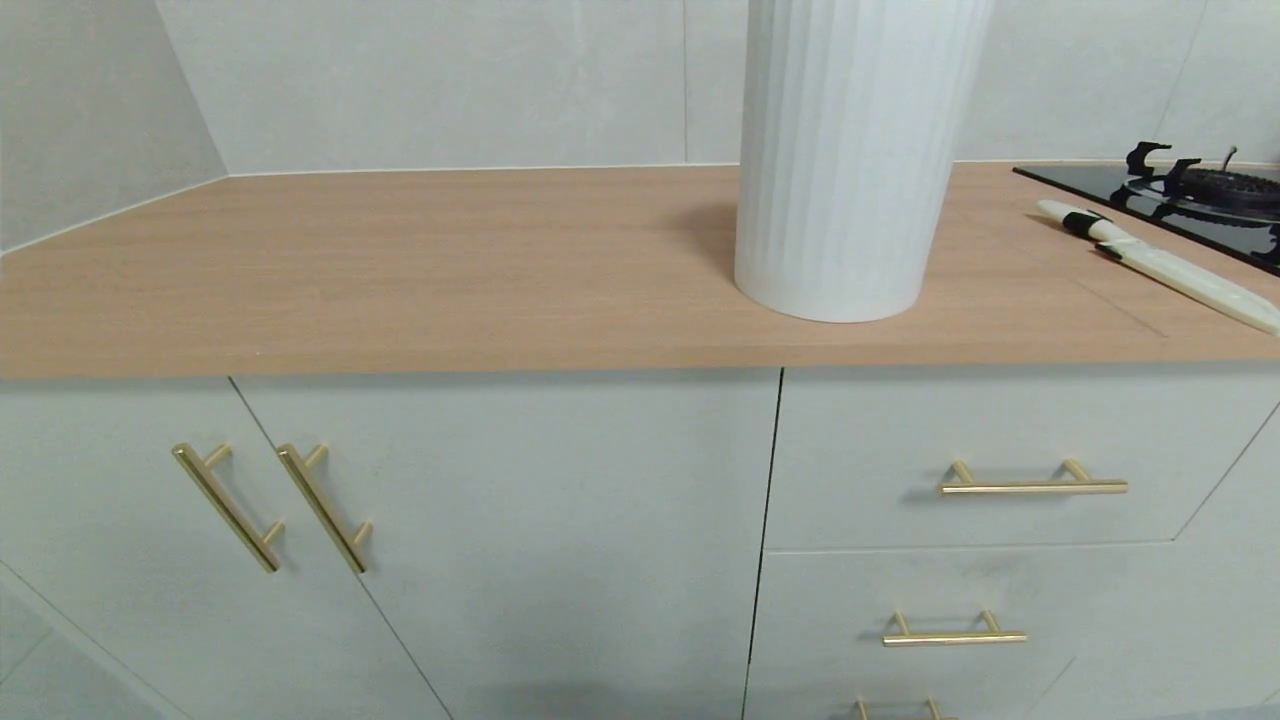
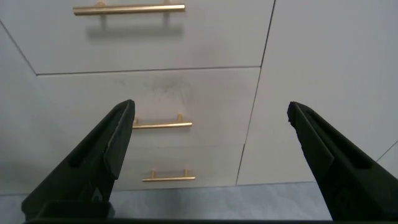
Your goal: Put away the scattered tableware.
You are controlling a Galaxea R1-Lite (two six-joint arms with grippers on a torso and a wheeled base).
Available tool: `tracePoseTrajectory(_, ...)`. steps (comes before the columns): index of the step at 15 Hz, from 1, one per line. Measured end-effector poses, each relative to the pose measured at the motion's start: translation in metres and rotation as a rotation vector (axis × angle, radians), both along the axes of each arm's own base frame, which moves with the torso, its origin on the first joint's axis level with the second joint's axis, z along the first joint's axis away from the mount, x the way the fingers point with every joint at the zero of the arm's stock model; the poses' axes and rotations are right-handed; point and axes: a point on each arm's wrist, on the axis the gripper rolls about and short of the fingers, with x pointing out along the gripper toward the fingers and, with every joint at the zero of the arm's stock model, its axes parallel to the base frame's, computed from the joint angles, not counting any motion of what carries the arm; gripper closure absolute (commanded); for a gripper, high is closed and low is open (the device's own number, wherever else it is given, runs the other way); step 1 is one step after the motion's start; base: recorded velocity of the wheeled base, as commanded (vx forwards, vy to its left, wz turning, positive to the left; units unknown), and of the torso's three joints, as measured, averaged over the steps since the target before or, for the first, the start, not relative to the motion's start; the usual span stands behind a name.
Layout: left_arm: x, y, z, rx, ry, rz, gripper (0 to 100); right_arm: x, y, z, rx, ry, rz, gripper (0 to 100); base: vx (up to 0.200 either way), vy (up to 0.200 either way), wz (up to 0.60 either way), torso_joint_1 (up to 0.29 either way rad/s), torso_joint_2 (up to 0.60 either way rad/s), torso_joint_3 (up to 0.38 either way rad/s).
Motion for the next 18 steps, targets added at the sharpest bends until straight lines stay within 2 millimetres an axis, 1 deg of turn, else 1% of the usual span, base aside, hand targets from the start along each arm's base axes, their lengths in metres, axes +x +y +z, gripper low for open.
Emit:
tracePoseTrajectory(4, 0.0, 0.0, -0.0001, -0.001, 0.0, 0.0, 0, 0.0, 0.0, 0.0, 0.001, 0.0, 0.0, 0, 0.0, -0.2, 0.0, 0.004, 0.0, 0.0)
tracePoseTrajectory(14, 0.0, 0.0, -0.0001, -0.006, 0.0, 0.0, 0, 0.0, 0.0, 0.0, 0.001, 0.0, 0.0, 0, 0.0, 0.0, 0.0, 0.0, 0.0, 0.0)
tracePoseTrajectory(18, 0.0, 0.0, 0.0, -0.007, -0.001, 0.0, 0, 0.0, 0.0, 0.0, 0.001, 0.0, -0.001, 0, 0.2, 0.0, 0.0, 0.001, 0.0, 0.0)
